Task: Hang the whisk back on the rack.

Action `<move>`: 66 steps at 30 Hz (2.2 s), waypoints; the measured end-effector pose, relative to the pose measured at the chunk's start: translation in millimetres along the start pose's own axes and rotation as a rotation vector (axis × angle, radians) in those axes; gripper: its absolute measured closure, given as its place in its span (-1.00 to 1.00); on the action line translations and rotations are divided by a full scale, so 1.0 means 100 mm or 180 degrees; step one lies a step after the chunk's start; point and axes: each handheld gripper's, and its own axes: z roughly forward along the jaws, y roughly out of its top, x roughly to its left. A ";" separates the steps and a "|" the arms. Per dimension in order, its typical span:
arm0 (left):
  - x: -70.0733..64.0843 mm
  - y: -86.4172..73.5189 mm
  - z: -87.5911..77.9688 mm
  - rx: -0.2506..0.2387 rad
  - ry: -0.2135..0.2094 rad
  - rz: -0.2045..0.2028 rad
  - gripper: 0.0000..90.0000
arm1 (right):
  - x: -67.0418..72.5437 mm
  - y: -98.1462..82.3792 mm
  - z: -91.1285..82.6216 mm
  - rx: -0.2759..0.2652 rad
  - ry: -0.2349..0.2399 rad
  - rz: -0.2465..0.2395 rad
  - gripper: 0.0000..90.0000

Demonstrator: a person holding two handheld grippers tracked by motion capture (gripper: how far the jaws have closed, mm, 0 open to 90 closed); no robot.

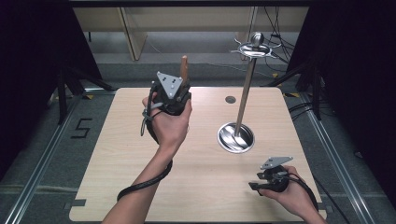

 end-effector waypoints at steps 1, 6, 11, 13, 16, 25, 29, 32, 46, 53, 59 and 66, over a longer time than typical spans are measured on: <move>0.00 0.00 0.00 0.0005 0.0005 0.0001 0.61 | 0.00 0.00 0.00 -0.0003 0.0000 -0.0006 0.05; -0.02 0.02 0.03 -0.0017 0.0005 -0.0005 0.60 | 0.00 0.01 -0.02 0.0053 0.0012 -0.0008 0.05; -0.04 0.05 0.05 -0.0025 -0.0004 0.0018 0.60 | 0.01 0.01 -0.01 0.0007 0.0025 0.0045 0.05; -0.05 0.06 0.06 -0.0034 0.0000 0.0024 0.60 | 0.00 0.01 -0.02 0.0035 0.0009 -0.0017 0.05; -0.07 0.08 0.08 -0.0039 -0.0005 0.0033 0.60 | 0.00 0.01 -0.02 0.0025 0.0006 -0.0001 0.05; -0.15 0.12 0.14 -0.0024 -0.0001 0.0101 0.60 | 0.00 0.01 -0.02 0.0029 0.0009 -0.0012 0.05; -0.20 0.15 0.17 -0.0027 0.0013 0.0072 0.60 | 0.00 0.02 -0.03 0.0034 0.0020 0.0024 0.05; -0.23 0.17 0.18 -0.0046 0.0021 0.0103 0.60 | -0.01 0.01 -0.03 0.0019 0.0011 -0.0007 0.05; -0.35 0.24 0.25 -0.0086 0.0091 0.0254 0.60 | 0.02 0.01 -0.03 -0.0004 0.0017 0.0104 0.05; -0.38 0.26 0.29 -0.0086 0.0104 0.0292 0.60 | 0.01 0.01 -0.05 0.0016 0.0035 0.0083 0.05; -0.41 0.27 0.31 -0.0087 0.0100 0.0315 0.60 | 0.01 0.01 -0.05 0.0012 0.0028 0.0083 0.05; -0.44 0.28 0.34 -0.0094 0.0095 0.0326 0.60 | 0.01 0.02 -0.06 -0.0005 0.0042 0.0068 0.05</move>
